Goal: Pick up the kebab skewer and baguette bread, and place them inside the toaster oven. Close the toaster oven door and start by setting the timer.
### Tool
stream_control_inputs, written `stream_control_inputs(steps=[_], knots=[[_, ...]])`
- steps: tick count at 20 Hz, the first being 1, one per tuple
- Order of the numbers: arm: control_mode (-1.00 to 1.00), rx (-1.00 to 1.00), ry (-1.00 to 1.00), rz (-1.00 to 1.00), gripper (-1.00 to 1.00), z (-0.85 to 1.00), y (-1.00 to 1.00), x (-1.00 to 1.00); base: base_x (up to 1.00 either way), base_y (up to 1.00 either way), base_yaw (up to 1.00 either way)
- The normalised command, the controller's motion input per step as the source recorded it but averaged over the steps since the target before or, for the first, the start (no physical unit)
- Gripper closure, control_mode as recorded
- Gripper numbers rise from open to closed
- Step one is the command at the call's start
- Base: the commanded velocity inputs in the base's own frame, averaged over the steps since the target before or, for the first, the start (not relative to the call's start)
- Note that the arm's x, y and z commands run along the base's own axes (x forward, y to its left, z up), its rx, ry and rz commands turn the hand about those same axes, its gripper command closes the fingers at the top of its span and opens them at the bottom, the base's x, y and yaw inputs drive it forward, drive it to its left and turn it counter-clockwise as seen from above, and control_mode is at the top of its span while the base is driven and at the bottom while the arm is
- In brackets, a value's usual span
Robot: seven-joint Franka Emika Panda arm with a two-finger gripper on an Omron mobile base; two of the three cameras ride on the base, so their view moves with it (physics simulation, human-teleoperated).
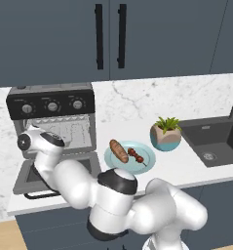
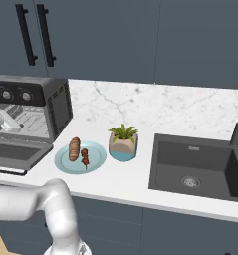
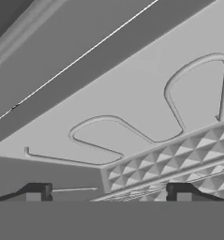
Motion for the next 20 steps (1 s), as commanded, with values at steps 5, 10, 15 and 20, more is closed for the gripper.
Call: stream_control_inputs(steps=[5,10,15,20], knots=[[-1.00,0.00,0.00,0.00,-1.00,-0.06,0.00,0.19,0.00,0.00,0.00],[-1.00,0.00,0.00,0.00,-1.00,-0.18,0.00,0.11,0.00,0.00,0.00],[-1.00,0.00,0.00,0.00,-1.00,-0.22,0.00,0.06,0.00,0.00,0.00],[-1.00,0.00,0.00,0.00,-1.00,-0.29,0.00,0.03,0.00,0.00,0.00]])
